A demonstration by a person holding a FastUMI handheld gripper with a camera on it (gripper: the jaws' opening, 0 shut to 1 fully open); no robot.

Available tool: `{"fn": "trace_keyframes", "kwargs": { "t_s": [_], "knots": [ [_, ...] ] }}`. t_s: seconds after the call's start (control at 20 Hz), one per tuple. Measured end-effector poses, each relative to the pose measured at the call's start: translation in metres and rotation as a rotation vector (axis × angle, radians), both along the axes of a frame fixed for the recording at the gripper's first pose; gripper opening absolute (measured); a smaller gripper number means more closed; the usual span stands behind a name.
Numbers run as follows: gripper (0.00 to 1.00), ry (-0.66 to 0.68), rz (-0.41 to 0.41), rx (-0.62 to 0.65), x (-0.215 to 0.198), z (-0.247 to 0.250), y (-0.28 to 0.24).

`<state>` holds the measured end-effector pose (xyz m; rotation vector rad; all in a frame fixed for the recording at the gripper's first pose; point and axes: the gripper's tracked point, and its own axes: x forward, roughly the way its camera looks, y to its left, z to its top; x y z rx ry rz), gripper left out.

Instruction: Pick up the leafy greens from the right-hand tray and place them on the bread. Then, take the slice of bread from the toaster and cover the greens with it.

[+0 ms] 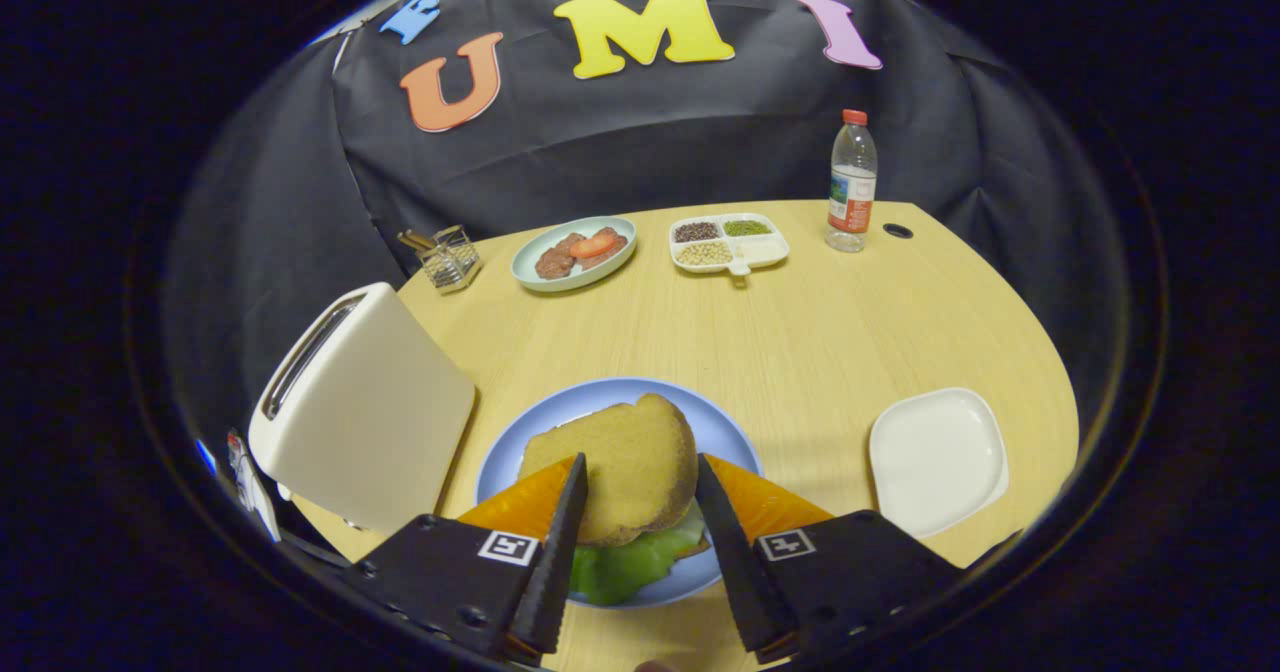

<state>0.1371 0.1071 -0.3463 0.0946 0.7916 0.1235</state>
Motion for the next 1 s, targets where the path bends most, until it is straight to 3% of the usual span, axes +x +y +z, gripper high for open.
{"fn": "trace_keyframes", "kwargs": {
  "t_s": [0.1, 0.25, 0.55, 0.75, 1.0],
  "knots": [
    [0.72, 0.000, 0.009, -0.015, 0.004, -0.004, -0.004],
    [0.76, -0.018, 0.020, -0.040, 0.009, 0.000, -0.007],
    [0.96, -0.167, -0.021, -0.086, 0.005, 0.064, -0.012],
    [0.96, -0.297, -0.089, -0.120, -0.016, 0.127, -0.024],
    [0.97, -0.427, -0.110, -0.155, -0.054, 0.200, -0.040]
  ]
}}
